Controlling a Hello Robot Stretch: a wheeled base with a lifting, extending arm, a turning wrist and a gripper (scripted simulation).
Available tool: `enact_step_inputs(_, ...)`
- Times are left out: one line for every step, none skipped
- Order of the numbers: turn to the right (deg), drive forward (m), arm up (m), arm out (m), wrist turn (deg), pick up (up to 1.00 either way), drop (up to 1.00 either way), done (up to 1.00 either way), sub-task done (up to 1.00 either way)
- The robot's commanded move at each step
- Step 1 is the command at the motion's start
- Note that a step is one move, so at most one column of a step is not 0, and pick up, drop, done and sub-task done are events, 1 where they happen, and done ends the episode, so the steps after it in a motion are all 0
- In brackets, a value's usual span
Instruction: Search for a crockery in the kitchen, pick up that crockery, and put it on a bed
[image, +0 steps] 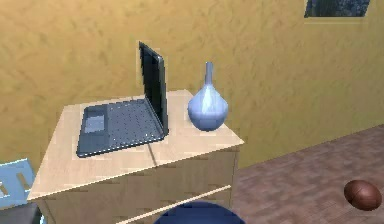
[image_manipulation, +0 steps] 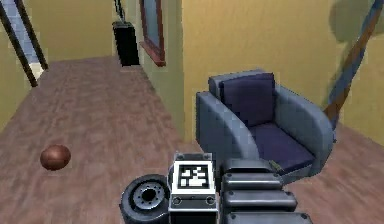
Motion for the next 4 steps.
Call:
enact_step_inputs(-12.0, 0.00, 0.00, 0.00, 0.0, 0.00, 0.00, 0.00, 0.00)
enact_step_inputs(15.0, 0.00, 0.00, 0.00, 0.0, 0.00, 0.00, 0.00, 0.00)
enact_step_inputs(-21.0, 0.00, 0.00, 0.00, 0.0, 0.00, 0.00, 0.00, 0.00)
enact_step_inputs(21.0, 0.00, 0.00, 0.00, 0.0, 0.00, 0.00, 0.00, 0.00)
